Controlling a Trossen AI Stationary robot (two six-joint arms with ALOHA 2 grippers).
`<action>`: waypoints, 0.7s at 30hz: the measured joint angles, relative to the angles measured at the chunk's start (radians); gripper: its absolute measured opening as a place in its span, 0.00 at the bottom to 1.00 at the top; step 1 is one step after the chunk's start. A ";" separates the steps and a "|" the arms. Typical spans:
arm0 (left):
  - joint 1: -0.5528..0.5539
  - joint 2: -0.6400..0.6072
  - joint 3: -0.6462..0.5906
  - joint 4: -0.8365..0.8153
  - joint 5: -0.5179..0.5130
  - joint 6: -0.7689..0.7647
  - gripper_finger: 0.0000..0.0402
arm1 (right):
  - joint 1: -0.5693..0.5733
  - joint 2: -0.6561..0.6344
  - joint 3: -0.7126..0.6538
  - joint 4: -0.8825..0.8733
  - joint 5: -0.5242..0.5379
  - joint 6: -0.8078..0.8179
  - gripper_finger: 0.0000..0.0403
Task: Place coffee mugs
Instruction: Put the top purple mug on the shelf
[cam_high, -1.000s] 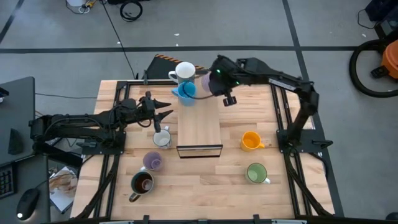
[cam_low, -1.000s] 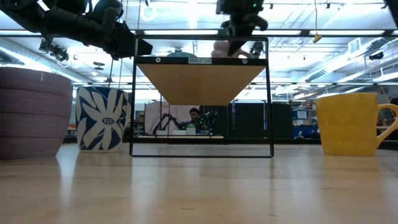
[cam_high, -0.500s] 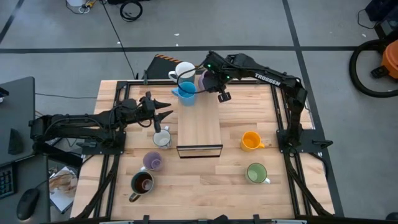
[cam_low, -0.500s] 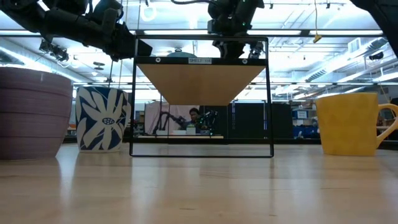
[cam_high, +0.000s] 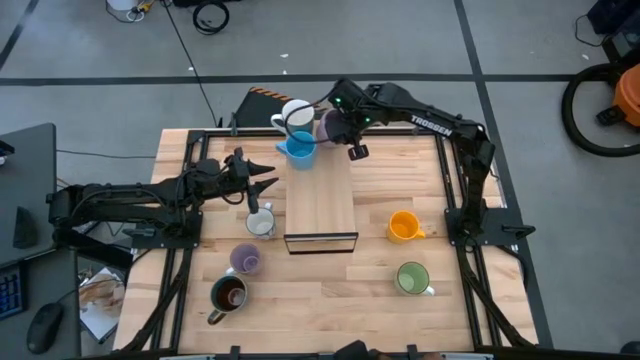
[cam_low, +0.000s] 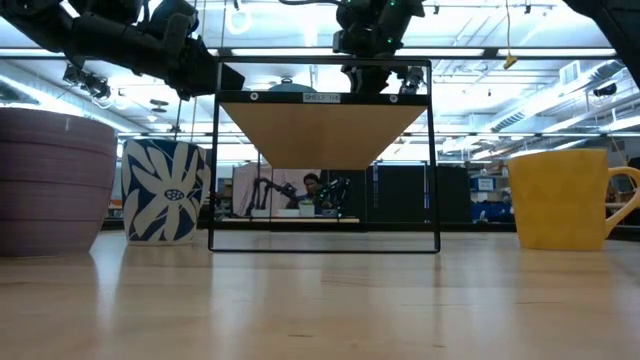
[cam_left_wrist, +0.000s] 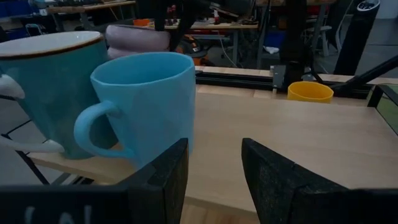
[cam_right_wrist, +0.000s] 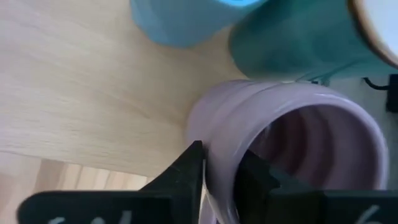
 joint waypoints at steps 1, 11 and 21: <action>0.000 0.000 0.000 0.000 0.000 0.000 0.39 | -0.001 0.000 0.000 0.000 0.000 0.000 0.23; 0.000 0.000 0.000 0.000 0.000 0.000 0.39 | -0.001 0.000 0.000 0.015 0.089 -0.010 0.39; 0.000 0.000 0.000 -0.002 0.000 -0.002 0.39 | 0.023 0.000 0.001 0.064 0.238 0.008 0.52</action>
